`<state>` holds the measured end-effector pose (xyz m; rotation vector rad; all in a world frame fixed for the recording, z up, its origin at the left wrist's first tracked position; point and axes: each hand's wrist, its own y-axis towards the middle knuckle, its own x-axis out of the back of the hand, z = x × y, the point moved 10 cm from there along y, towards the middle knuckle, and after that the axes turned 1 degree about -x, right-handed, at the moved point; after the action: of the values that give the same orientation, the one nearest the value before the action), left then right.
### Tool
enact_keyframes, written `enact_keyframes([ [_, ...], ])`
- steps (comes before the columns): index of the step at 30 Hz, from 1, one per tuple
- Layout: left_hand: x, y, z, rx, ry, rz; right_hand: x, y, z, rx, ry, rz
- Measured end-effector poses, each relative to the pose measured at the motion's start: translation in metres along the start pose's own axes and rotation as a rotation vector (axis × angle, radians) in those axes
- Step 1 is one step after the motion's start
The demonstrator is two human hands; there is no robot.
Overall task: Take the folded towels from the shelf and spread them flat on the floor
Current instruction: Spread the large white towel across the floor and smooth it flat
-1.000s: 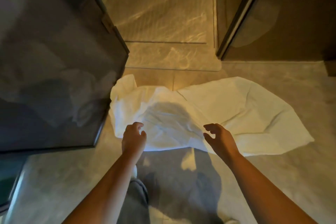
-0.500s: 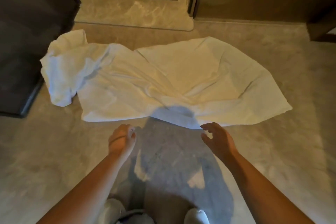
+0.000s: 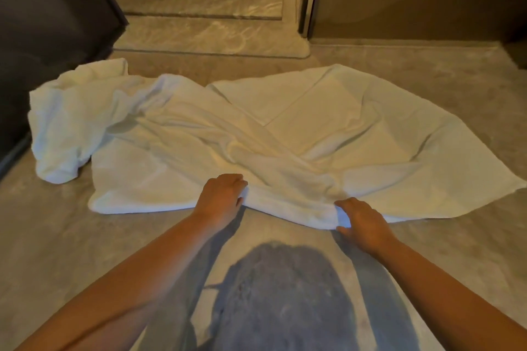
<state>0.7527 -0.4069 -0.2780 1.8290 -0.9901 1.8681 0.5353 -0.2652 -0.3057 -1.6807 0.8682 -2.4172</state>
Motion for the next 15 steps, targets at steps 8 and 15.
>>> enact_keyframes([
  [8, -0.029, 0.012, -0.015, -0.074, 0.065, 0.143, 0.002, -0.012, -0.013, 0.043, -0.015, -0.034],
  [15, -0.035, -0.025, -0.040, -0.196, -0.228, 0.432, -0.007, -0.090, -0.005, 0.091, 0.151, 0.037],
])
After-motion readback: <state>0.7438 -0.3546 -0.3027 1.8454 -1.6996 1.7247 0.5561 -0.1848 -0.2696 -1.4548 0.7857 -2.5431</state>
